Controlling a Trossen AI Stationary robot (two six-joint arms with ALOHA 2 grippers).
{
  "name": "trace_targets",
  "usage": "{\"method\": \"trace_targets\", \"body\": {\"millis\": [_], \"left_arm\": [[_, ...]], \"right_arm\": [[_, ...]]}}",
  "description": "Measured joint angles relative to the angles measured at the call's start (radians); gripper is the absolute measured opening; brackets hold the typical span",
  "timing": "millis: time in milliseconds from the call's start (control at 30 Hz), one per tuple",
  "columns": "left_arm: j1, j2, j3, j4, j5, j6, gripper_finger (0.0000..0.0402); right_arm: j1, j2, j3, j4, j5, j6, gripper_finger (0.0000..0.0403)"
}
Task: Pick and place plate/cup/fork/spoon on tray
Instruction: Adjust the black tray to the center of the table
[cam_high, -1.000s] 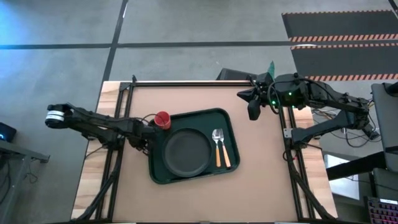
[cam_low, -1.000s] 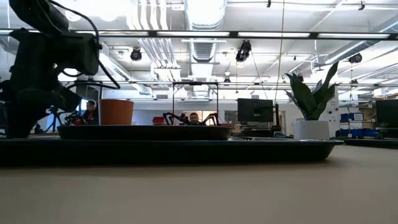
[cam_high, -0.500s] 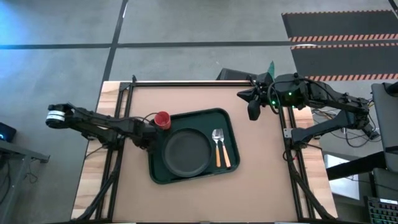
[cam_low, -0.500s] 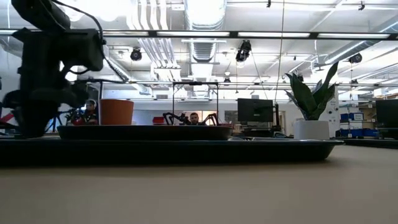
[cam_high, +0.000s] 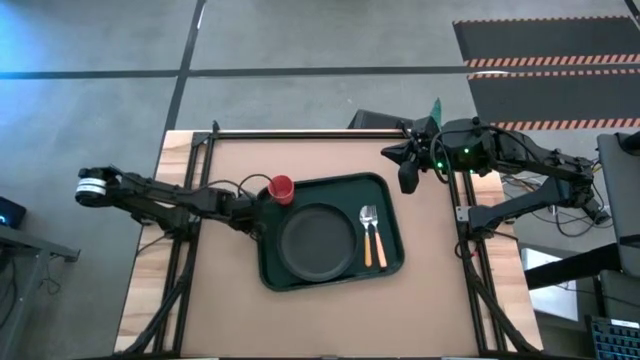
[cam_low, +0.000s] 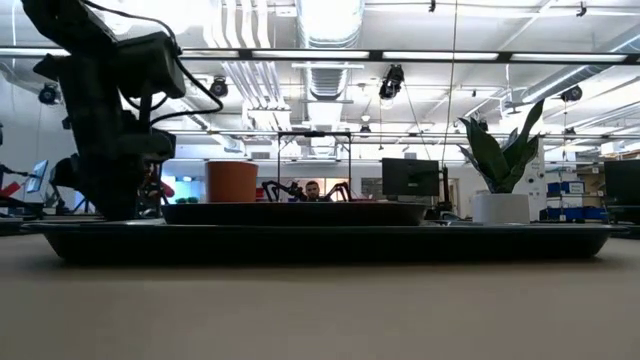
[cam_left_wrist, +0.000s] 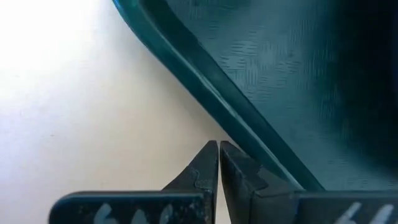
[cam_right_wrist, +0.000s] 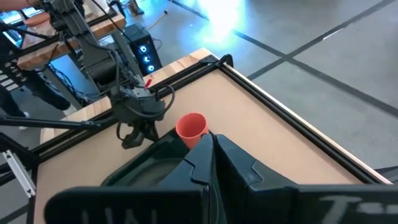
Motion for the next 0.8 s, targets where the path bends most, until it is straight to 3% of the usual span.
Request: {"method": "trace_targets", "body": {"millis": [800], "left_arm": [[0.044,0.001,-0.003,0.098,-0.066,0.0,0.0]], "right_arm": [[0.0,0.0,0.0,-0.009,-0.031,0.0,0.0009]]}}
